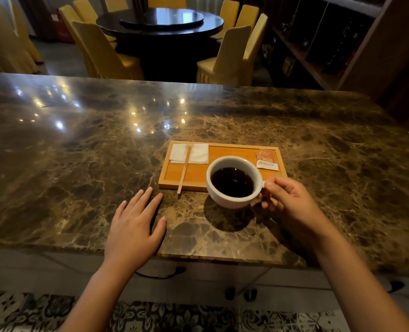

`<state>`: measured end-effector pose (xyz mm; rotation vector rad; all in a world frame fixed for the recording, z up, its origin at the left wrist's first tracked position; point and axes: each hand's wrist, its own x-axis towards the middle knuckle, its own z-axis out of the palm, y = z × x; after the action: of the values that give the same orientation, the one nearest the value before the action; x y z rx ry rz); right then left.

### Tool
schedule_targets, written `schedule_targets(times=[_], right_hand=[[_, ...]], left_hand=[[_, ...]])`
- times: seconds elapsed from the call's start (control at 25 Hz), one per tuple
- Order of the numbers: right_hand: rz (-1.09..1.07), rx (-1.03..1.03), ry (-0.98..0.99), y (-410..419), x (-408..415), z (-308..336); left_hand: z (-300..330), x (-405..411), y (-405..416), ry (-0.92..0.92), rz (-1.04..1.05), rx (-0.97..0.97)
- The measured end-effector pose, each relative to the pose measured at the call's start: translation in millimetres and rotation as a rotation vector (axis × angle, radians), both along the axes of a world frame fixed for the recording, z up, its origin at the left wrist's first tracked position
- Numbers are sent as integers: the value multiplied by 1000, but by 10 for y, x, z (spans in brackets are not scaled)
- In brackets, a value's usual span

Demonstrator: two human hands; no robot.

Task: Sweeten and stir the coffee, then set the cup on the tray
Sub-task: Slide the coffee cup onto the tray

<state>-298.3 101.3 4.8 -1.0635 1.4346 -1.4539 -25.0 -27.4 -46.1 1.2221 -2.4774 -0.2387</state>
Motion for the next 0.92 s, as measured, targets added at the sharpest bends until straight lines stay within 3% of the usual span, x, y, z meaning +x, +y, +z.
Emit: schedule_targets(times=[0.4,0.92], right_hand=[[-81,46,162,-530,-329,176],[-91,101,129,-706,-428,61]], left_hand=[[-3,3,-8,5,0,1],[-15,8,-8,10,5,5]])
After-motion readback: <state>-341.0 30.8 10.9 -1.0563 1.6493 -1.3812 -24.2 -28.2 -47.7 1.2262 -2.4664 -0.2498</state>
